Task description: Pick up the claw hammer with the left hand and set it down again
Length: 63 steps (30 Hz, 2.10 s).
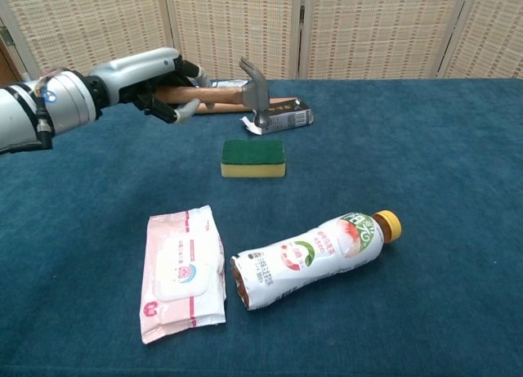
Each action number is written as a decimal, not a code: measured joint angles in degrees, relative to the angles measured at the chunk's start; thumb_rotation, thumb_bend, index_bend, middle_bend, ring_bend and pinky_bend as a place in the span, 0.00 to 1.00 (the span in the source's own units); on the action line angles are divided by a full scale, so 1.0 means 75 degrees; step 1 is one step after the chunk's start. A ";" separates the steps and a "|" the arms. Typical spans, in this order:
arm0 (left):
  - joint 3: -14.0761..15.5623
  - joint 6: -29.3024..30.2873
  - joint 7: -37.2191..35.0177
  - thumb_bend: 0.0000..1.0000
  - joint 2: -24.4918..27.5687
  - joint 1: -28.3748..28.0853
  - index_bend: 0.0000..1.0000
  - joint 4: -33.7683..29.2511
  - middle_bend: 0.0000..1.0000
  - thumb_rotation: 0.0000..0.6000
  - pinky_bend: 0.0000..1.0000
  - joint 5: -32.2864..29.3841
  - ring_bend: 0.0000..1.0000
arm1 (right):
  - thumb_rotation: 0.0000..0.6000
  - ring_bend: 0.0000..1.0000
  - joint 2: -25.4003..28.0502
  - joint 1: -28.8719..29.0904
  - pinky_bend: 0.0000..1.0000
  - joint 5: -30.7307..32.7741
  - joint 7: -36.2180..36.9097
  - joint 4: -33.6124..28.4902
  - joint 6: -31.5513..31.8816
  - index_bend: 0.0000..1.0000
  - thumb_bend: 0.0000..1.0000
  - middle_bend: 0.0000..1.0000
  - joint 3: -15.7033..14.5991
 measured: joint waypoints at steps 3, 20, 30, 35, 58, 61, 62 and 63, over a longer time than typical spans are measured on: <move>-0.0002 -0.0075 0.0173 0.60 -0.0165 -0.0099 0.71 0.0163 0.83 1.00 1.00 -0.0004 0.92 | 1.00 0.30 0.0001 -0.0018 0.25 0.0015 0.0031 0.0027 0.0015 0.35 0.22 0.38 -0.0003; -0.0072 -0.1024 0.1504 0.60 -0.1141 -0.0369 0.71 0.1697 0.83 1.00 1.00 -0.0806 0.92 | 1.00 0.30 0.0005 -0.0057 0.25 0.0097 0.0129 0.0106 0.0024 0.35 0.22 0.38 0.0007; -0.0377 -0.0779 0.1152 0.60 -0.0791 -0.0208 0.71 0.1002 0.83 1.00 1.00 -0.1044 0.91 | 1.00 0.30 -0.0026 -0.0047 0.25 0.0046 0.0142 0.0131 0.0029 0.35 0.22 0.38 0.0004; -0.0381 -0.0950 0.1087 0.60 -0.0500 -0.0174 0.71 0.0597 0.83 1.00 1.00 -0.1084 0.91 | 1.00 0.30 -0.0040 -0.0039 0.25 0.0057 0.0132 0.0132 0.0011 0.35 0.22 0.38 0.0007; -0.0313 -0.1670 0.0900 0.60 0.0253 0.0026 0.71 -0.0180 0.83 1.00 1.00 -0.1636 0.91 | 1.00 0.30 -0.0065 -0.0027 0.25 0.0096 0.0218 0.0211 -0.0038 0.35 0.22 0.38 0.0016; -0.0275 -0.1829 0.0929 0.60 0.0321 0.0068 0.70 -0.0099 0.83 1.00 1.00 -0.1817 0.90 | 1.00 0.30 -0.0079 -0.0008 0.25 0.0075 0.0226 0.0225 -0.0063 0.35 0.22 0.38 0.0011; -0.0267 -0.1878 0.0947 0.60 0.0336 0.0078 0.69 -0.0072 0.83 1.00 1.00 -0.1882 0.90 | 1.00 0.30 -0.0080 -0.0003 0.25 0.0066 0.0226 0.0225 -0.0065 0.35 0.22 0.38 0.0011; -0.0261 -0.1936 0.0970 0.60 0.0353 0.0086 0.68 -0.0048 0.82 1.00 1.00 -0.1951 0.89 | 1.00 0.30 -0.0080 0.0001 0.25 0.0060 0.0226 0.0224 -0.0063 0.35 0.22 0.38 0.0012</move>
